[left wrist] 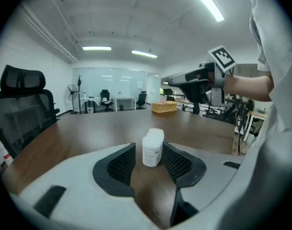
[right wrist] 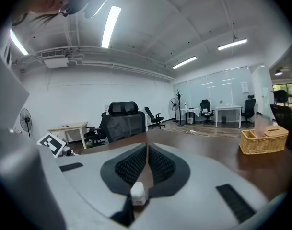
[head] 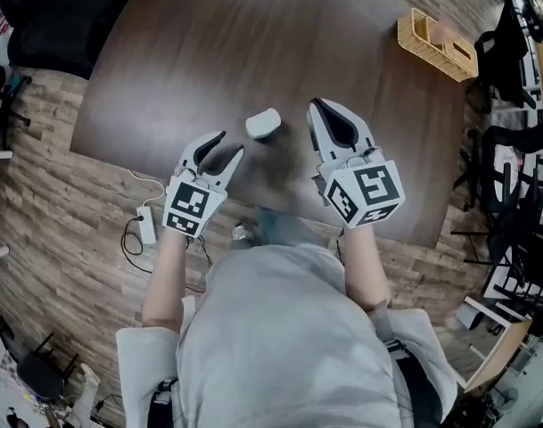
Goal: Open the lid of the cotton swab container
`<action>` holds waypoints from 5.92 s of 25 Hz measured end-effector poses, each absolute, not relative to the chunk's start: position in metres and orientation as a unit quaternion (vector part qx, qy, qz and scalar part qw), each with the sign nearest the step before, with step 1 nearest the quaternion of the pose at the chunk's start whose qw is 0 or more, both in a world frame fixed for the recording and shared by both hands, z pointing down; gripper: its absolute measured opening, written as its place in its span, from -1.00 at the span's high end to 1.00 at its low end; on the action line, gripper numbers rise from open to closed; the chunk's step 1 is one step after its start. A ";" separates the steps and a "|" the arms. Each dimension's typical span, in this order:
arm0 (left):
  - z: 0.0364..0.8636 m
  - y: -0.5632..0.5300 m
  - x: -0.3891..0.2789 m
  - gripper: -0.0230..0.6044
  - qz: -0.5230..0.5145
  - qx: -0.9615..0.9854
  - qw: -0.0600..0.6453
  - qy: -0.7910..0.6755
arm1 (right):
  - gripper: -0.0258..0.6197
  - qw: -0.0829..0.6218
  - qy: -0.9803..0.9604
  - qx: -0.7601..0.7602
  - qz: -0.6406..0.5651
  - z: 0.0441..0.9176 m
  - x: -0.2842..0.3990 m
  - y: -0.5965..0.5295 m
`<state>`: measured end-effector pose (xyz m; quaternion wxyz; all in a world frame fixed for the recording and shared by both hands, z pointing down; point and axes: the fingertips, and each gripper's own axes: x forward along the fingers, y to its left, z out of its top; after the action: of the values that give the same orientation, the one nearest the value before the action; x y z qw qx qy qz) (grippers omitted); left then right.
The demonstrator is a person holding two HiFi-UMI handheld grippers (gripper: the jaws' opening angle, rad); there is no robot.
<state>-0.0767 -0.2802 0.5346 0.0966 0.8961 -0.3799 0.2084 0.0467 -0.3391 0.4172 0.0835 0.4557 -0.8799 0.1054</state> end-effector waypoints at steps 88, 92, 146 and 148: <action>0.330 -0.189 -0.041 0.31 0.041 0.907 -0.069 -0.414 | 0.05 0.065 -0.957 0.281 0.045 0.308 -0.042 -0.202; 0.331 -0.188 -0.043 0.32 0.065 0.902 -0.087 -0.419 | 0.05 0.095 -0.955 0.282 0.017 0.309 -0.044 -0.199; 0.342 -0.181 -0.037 0.33 0.120 0.895 -0.106 -0.416 | 0.05 0.110 -0.951 0.284 -0.050 0.273 -0.069 -0.208; 0.339 -0.181 -0.041 0.33 0.110 0.898 -0.095 -0.416 | 0.05 0.101 -0.954 0.278 -0.047 0.271 -0.070 -0.205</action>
<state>-0.0408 -0.1809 0.3394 -0.0946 0.8975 -0.4165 0.1099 -0.0704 -0.2055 0.2710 0.1005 0.2779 -0.9542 -0.0472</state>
